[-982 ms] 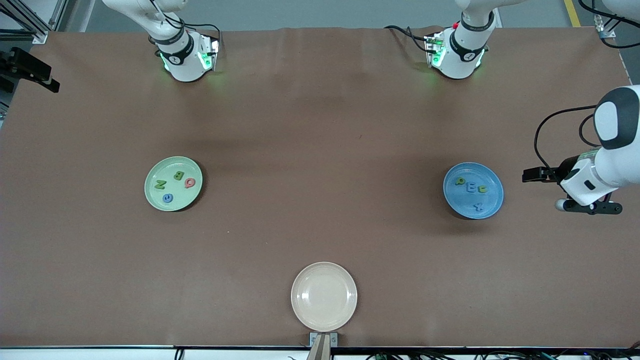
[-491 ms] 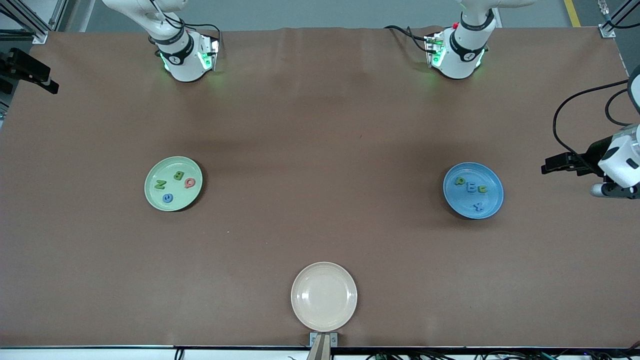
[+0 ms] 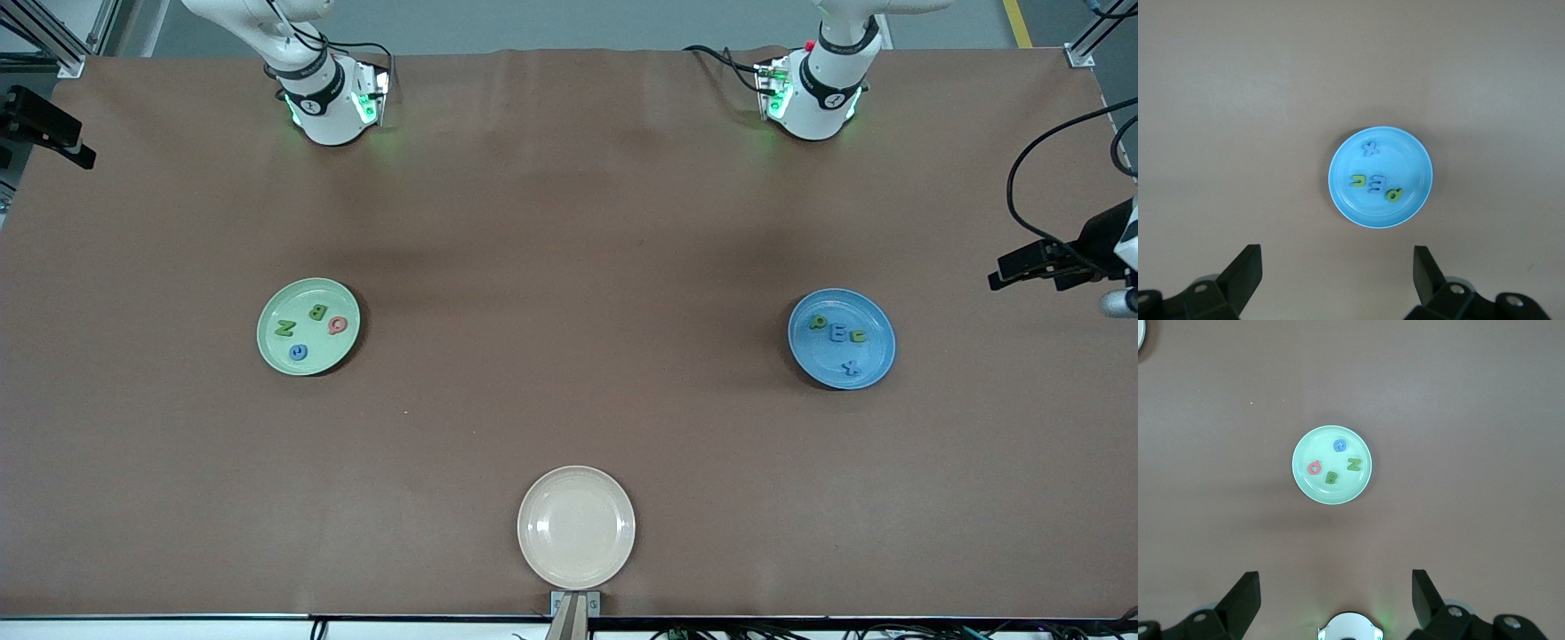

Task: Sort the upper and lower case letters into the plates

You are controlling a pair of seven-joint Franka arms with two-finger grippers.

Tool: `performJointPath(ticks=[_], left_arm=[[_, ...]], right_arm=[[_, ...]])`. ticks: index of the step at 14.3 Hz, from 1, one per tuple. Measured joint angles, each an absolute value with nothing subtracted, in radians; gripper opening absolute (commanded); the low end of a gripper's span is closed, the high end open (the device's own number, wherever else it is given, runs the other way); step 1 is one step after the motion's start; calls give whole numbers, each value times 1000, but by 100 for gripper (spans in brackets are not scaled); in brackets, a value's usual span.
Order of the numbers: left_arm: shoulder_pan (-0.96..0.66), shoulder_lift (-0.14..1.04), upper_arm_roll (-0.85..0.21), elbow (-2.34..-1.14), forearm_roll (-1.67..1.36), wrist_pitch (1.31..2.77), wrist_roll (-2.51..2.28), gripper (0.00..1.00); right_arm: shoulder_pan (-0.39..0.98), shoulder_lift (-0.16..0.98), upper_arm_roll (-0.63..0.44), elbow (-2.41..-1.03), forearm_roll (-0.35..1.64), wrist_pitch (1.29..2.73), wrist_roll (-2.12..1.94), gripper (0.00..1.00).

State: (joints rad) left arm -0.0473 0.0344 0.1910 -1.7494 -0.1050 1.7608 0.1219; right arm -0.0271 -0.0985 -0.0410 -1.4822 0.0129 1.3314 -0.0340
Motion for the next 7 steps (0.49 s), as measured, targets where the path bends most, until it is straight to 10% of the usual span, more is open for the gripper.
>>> performJointPath(ticks=[7], left_arm=[[-51, -74, 156, -1750, -105, 1758, 80, 100]], right_arm=[[-27, -98, -41, -1481, 13, 1331, -34, 100]])
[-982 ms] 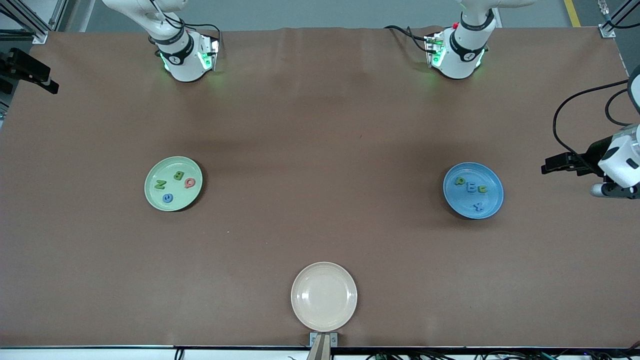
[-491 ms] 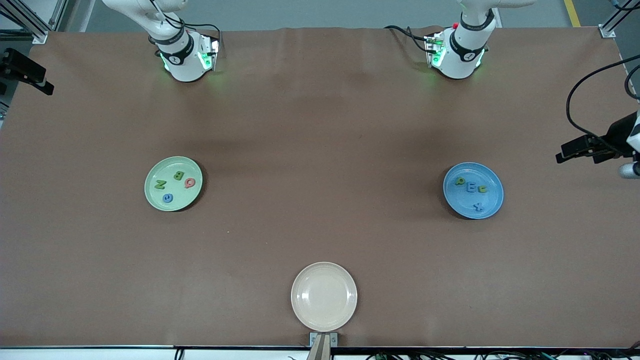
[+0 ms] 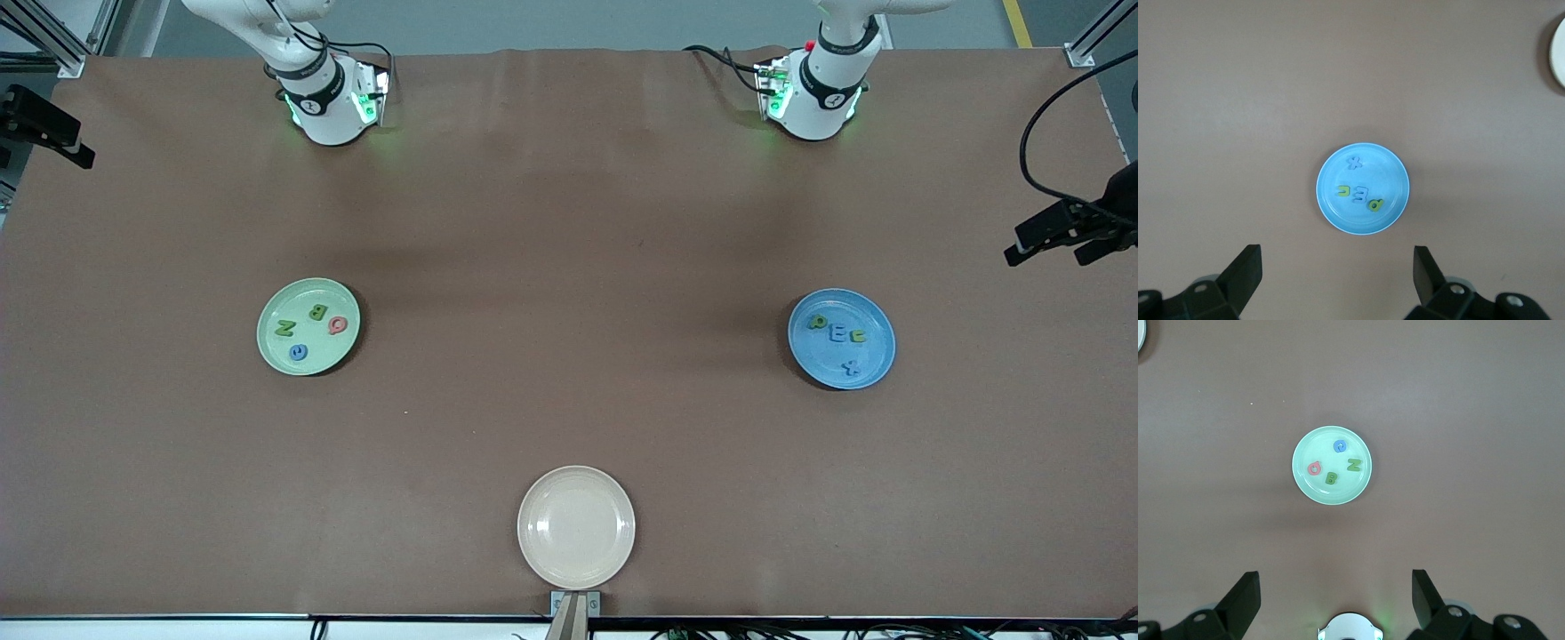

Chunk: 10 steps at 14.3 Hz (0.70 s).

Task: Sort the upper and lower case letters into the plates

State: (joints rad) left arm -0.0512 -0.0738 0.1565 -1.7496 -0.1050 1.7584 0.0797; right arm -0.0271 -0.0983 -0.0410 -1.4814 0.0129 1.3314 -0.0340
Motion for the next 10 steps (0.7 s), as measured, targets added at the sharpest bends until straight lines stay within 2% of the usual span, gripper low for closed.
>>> performJointPath(ticks=[6, 10], left_arm=[[-50, -120, 147, -1737, -81, 1700, 80, 100], [-52, -125, 125, -1673, -17, 1615, 80, 100]], right_arm=[[-27, -98, -41, -1483, 13, 1327, -33, 100], [-27, -98, -41, -1489, 25, 1310, -33, 100]])
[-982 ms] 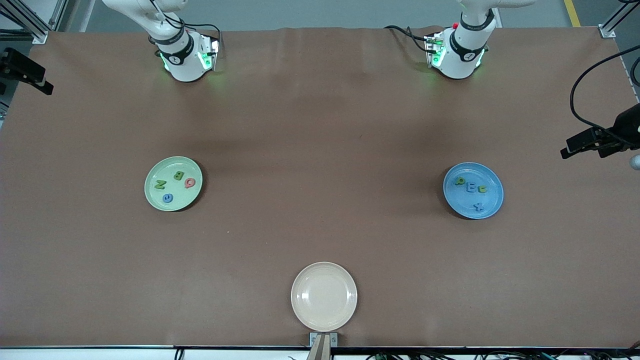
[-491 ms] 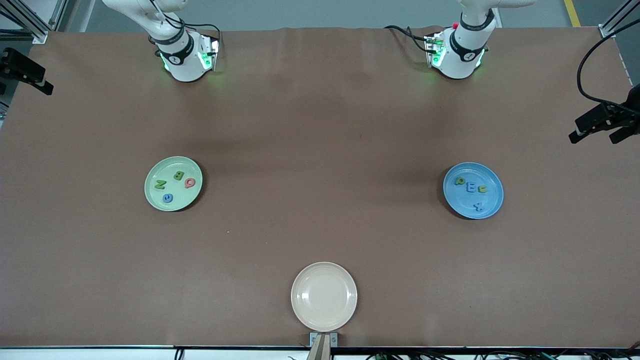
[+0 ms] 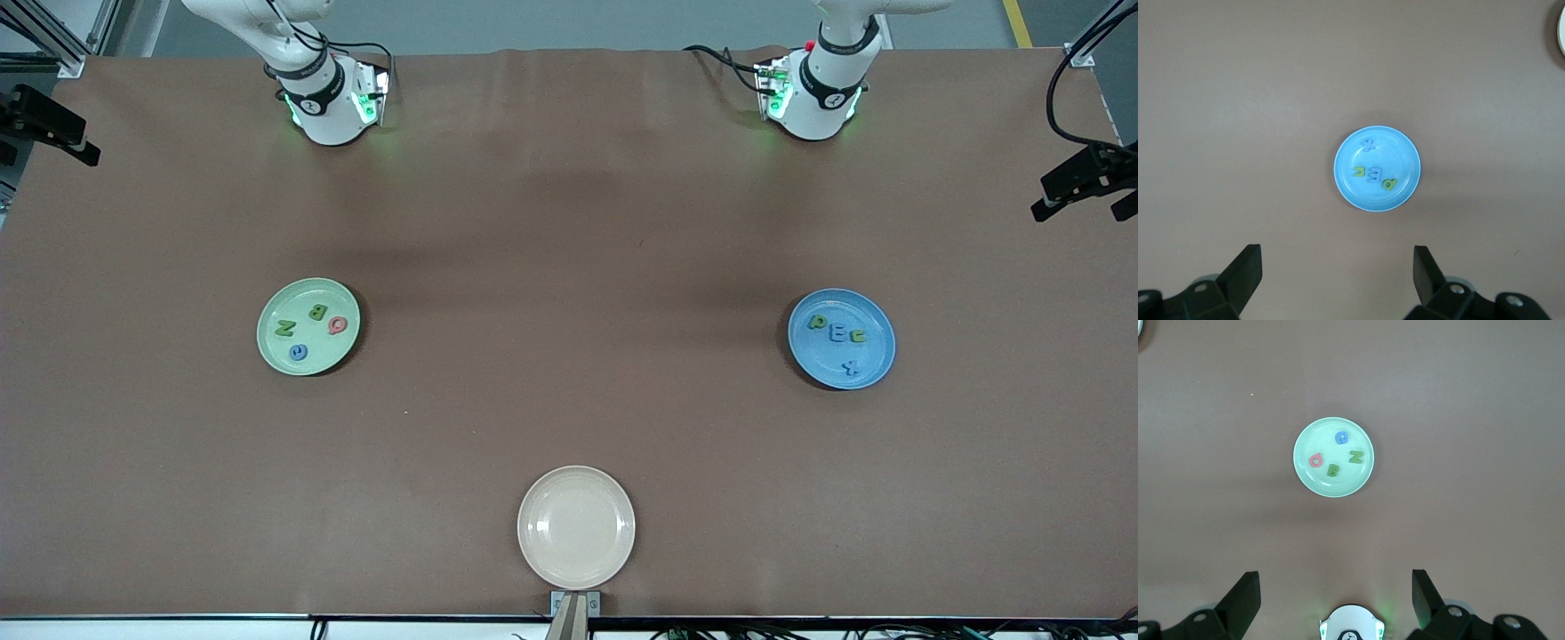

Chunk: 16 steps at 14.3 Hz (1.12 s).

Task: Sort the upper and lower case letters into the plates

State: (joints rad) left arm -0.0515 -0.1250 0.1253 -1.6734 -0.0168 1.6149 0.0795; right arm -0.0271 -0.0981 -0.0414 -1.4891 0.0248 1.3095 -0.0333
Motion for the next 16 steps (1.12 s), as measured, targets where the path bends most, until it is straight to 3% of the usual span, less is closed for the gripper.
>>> performJointPath(ticks=[10, 16], left_arm=[[-52, -122, 90, -1658, -30, 1607, 71, 100], [-51, -55, 91, -1606, -30, 1625, 71, 100]], right_arm=[[-27, -98, -41, -1489, 34, 1309, -34, 100], [-20, -98, -37, -1490, 32, 1309, -35, 100]])
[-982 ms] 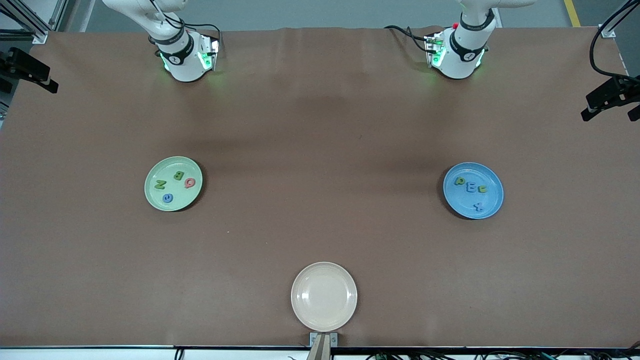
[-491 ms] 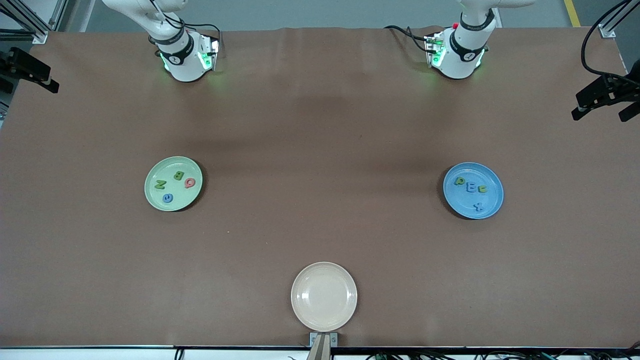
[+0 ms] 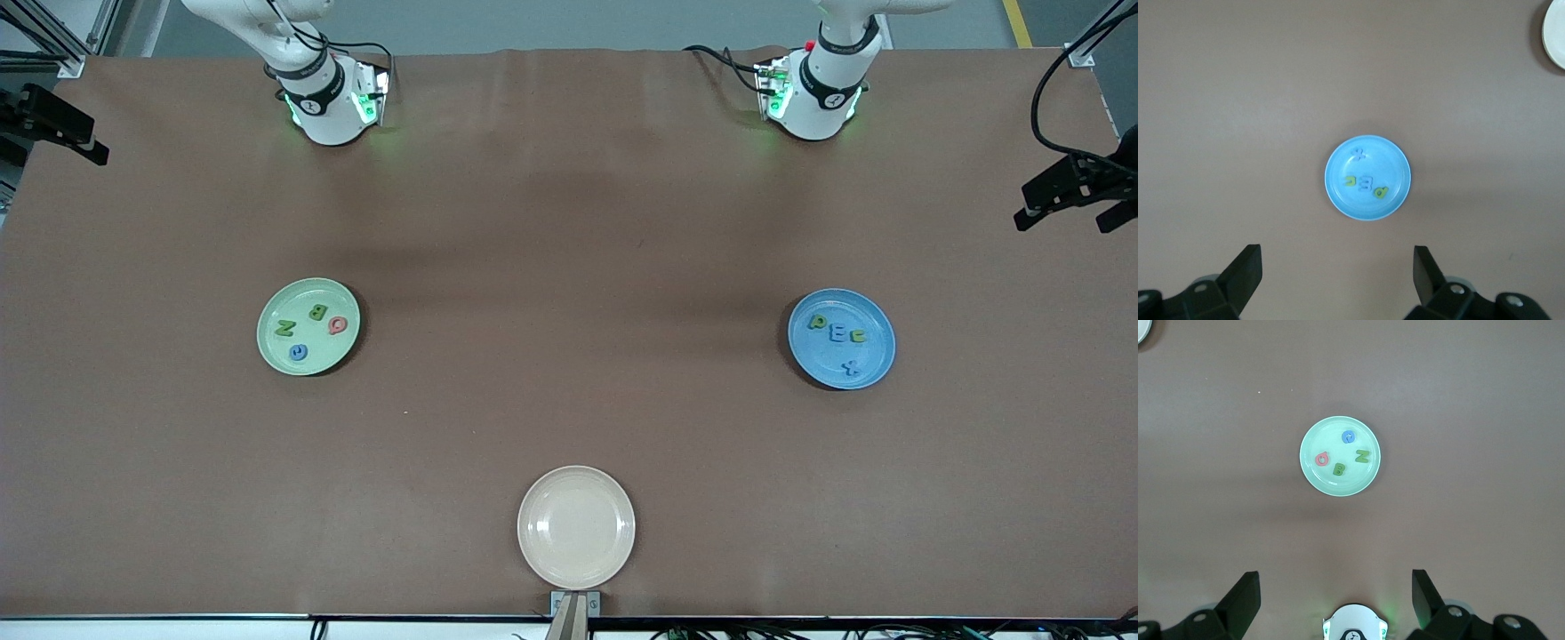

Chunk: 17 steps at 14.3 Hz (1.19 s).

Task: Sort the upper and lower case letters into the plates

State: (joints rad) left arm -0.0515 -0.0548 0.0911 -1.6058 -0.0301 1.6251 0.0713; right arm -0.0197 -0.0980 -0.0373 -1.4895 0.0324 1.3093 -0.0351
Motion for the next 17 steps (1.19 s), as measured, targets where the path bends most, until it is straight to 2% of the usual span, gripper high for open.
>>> performJointPath(ticks=[3, 17], left_arm=[[-51, -22, 91, -1565, -30, 1625, 71, 100], [-52, -19, 90, -1558, -30, 1624, 71, 100]], right_arm=[[-19, -98, -37, -1489, 32, 1309, -51, 100], [-19, -98, -46, -1489, 31, 1298, -55, 100]])
